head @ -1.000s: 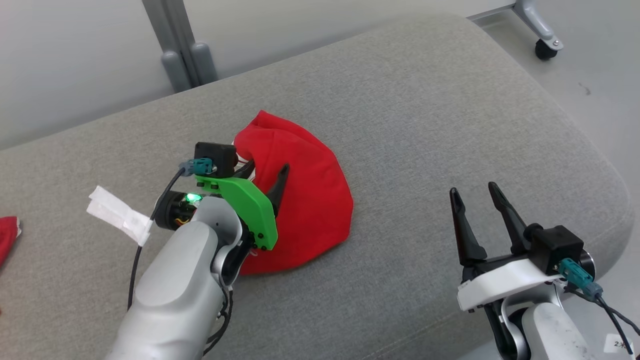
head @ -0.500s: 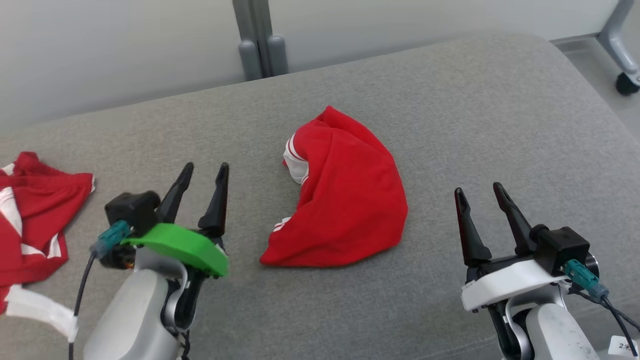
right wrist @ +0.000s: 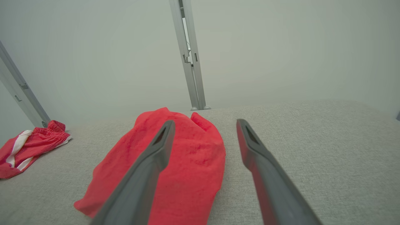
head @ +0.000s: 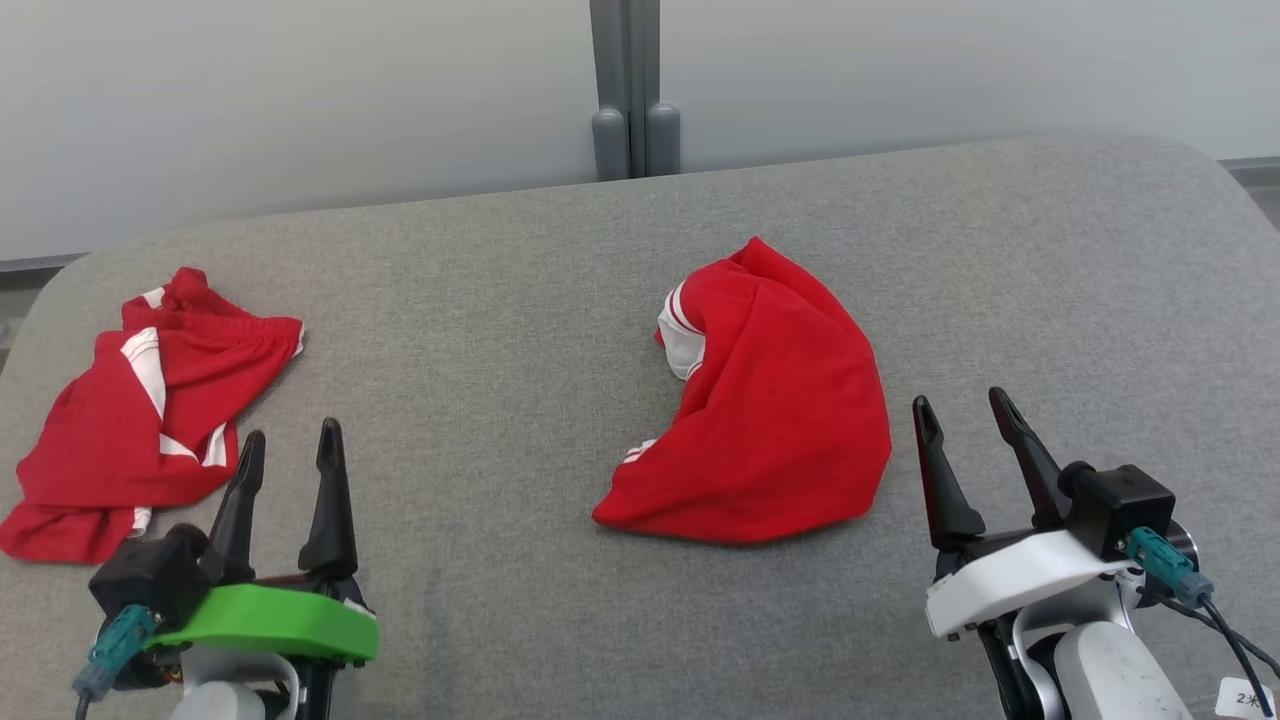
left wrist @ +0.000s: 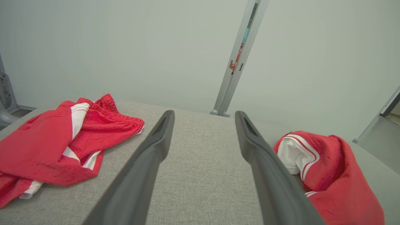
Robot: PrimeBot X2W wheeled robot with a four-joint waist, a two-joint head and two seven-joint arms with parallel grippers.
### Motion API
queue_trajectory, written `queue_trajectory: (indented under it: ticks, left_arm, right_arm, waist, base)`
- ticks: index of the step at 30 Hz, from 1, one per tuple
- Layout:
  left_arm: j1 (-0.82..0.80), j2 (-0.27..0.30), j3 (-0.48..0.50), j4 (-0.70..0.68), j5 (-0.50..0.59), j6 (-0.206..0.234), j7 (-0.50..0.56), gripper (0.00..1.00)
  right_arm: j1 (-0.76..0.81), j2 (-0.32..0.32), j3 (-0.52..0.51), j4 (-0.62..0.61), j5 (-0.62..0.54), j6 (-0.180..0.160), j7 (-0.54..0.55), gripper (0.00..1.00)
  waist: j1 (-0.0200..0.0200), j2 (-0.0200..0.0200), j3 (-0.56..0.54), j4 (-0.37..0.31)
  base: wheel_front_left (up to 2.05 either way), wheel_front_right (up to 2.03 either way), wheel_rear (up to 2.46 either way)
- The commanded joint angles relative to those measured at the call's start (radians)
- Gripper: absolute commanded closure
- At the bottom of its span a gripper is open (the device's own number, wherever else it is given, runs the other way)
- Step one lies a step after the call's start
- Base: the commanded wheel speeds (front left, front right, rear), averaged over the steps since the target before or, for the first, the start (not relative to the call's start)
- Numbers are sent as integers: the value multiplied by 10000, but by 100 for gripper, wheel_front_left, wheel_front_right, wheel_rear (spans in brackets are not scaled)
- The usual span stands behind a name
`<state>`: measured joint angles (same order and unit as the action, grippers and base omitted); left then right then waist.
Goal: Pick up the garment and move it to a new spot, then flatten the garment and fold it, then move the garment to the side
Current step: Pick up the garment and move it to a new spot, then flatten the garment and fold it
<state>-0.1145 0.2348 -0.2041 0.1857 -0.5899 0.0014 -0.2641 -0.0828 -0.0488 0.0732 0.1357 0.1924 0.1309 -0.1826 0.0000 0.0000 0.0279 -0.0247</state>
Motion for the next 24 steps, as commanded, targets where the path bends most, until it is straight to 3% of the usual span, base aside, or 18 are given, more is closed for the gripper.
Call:
queue_trajectory:
  ticks: [1, 7, 24]
  left_arm:
    - [369, -15, 135, -102, 163, -10, 0, 0]
    - [1031, -27, 404, -388, 808, -169, -3, 0]
    - [1398, -608, 968, -434, 1274, -462, -5, 0]
  right_arm:
    - [151, -28, 25, 33, 103, -1, 10, 0]
    - [204, -27, 55, 165, 120, -3, 119, 0]
    - [224, -28, -61, 232, 13, -3, 197, 0]
  waist:
    - [0, 0, -82, 73]
    - [0, 0, -58, 67]
    - [0, 0, -100, 285]
  base:
    - [0, 0, 0]
    - [0, 0, 0]
    - [0, 0, 0]
